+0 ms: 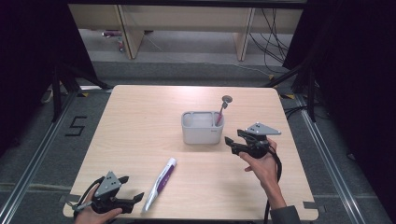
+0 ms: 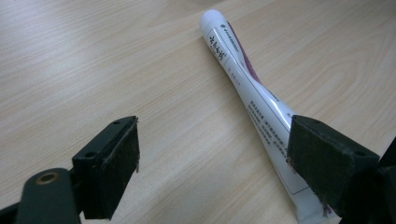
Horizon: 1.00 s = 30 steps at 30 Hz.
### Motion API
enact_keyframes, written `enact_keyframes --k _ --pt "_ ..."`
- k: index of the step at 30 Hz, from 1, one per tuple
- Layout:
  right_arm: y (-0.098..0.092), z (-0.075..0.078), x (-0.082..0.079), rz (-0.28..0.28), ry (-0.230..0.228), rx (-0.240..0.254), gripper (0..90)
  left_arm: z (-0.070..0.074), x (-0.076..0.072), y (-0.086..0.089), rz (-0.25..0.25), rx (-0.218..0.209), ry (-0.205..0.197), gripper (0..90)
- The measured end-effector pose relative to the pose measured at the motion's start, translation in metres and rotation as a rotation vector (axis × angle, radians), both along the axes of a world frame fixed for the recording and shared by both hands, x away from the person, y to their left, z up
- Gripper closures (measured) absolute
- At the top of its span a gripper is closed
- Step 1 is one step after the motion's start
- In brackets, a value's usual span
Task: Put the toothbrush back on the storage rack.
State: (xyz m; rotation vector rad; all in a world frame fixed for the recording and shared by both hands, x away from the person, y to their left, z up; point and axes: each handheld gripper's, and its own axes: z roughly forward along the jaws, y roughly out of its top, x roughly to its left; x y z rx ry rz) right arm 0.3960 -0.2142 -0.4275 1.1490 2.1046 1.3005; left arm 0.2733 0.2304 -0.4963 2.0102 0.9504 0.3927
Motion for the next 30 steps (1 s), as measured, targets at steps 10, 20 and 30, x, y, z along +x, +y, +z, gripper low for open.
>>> enact_keyframes --k 10,20,30 --pt "-0.011 -0.013 -0.022 -0.046 0.052 0.039 35.0 0.0 0.0 0.0 -0.001 -0.003 0.001 16.5" --pt "-0.009 -0.028 -0.037 -0.047 0.062 0.032 27.0 0.0 0.0 0.0 -0.002 0.001 0.001 16.5" --pt "-0.009 -0.036 -0.051 -0.039 0.057 0.005 25.1 0.0 0.0 0.0 0.0 -0.003 0.002 16.5"
